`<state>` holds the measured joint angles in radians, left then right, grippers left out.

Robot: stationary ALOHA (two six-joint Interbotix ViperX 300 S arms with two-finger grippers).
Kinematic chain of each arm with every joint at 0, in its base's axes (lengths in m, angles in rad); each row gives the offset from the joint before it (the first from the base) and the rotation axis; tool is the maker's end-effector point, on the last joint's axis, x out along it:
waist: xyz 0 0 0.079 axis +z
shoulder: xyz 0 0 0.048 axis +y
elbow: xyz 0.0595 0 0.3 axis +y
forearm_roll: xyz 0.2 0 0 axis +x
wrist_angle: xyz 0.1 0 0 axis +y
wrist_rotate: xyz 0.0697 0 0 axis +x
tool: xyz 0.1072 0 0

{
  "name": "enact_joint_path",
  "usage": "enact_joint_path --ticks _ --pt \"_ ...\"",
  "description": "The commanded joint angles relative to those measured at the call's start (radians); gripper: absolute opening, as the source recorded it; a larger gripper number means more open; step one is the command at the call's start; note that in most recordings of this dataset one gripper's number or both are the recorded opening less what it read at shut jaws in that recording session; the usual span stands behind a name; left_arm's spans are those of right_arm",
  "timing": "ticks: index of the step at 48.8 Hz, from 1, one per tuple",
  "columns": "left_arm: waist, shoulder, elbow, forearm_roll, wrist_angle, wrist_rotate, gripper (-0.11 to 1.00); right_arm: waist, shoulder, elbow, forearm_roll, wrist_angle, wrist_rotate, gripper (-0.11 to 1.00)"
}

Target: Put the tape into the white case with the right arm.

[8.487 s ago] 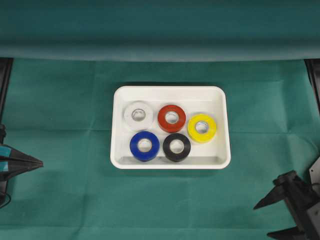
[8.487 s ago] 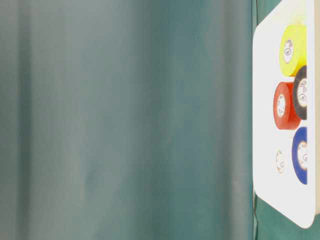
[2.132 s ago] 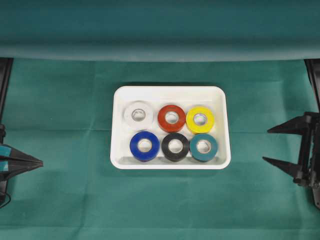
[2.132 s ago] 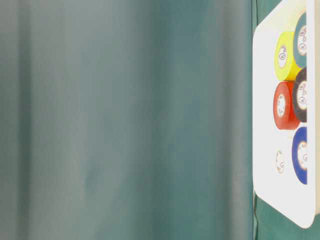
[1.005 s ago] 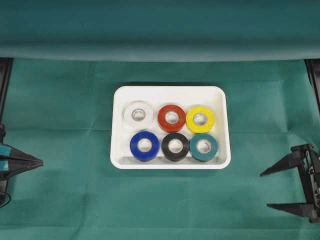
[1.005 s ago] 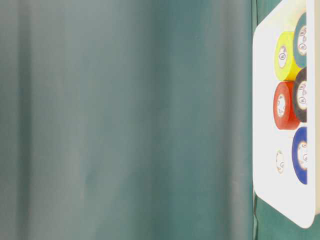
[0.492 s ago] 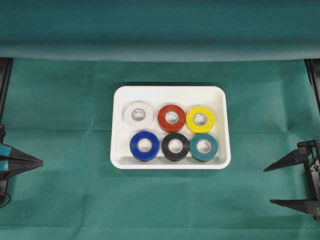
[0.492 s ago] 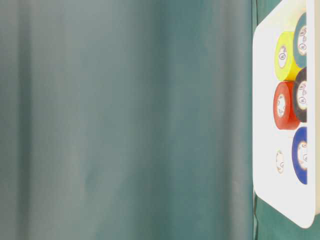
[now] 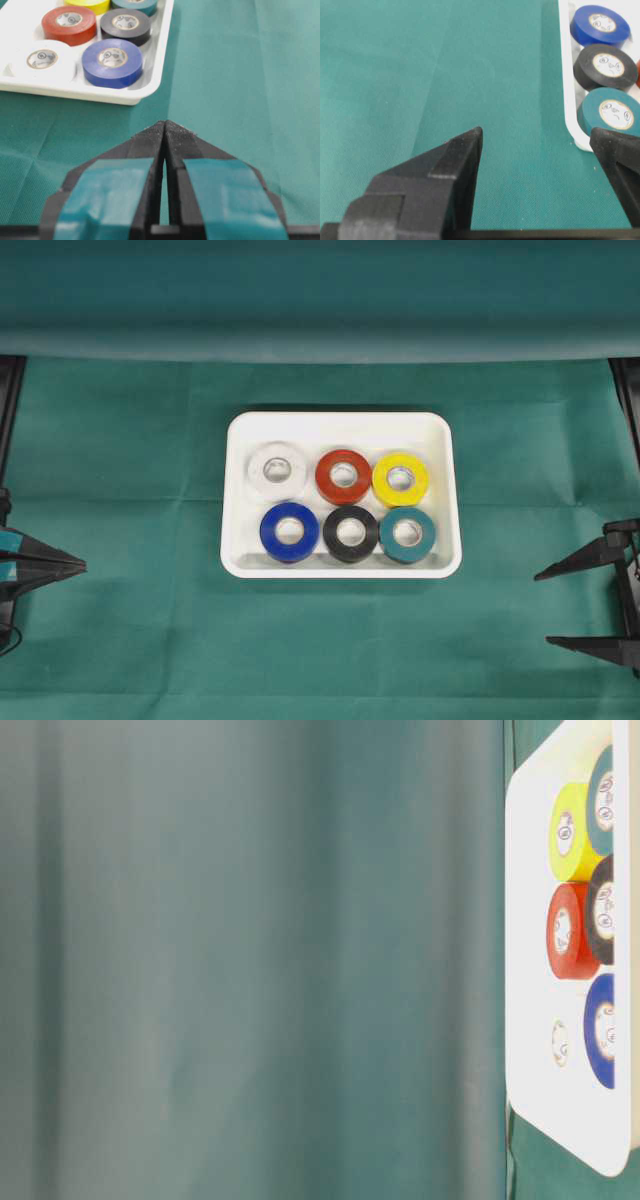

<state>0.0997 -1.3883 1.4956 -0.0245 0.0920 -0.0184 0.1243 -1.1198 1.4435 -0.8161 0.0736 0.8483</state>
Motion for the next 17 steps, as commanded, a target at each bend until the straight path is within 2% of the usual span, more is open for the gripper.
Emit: enact_joint_path --ticks 1,17 --pt "0.003 0.009 -0.011 -0.002 -0.008 0.000 0.00 0.000 0.005 0.002 -0.003 -0.009 0.000 0.71" --pt "0.003 0.009 -0.009 0.000 -0.008 0.002 0.00 0.002 0.002 0.034 -0.015 -0.052 -0.006 0.70"
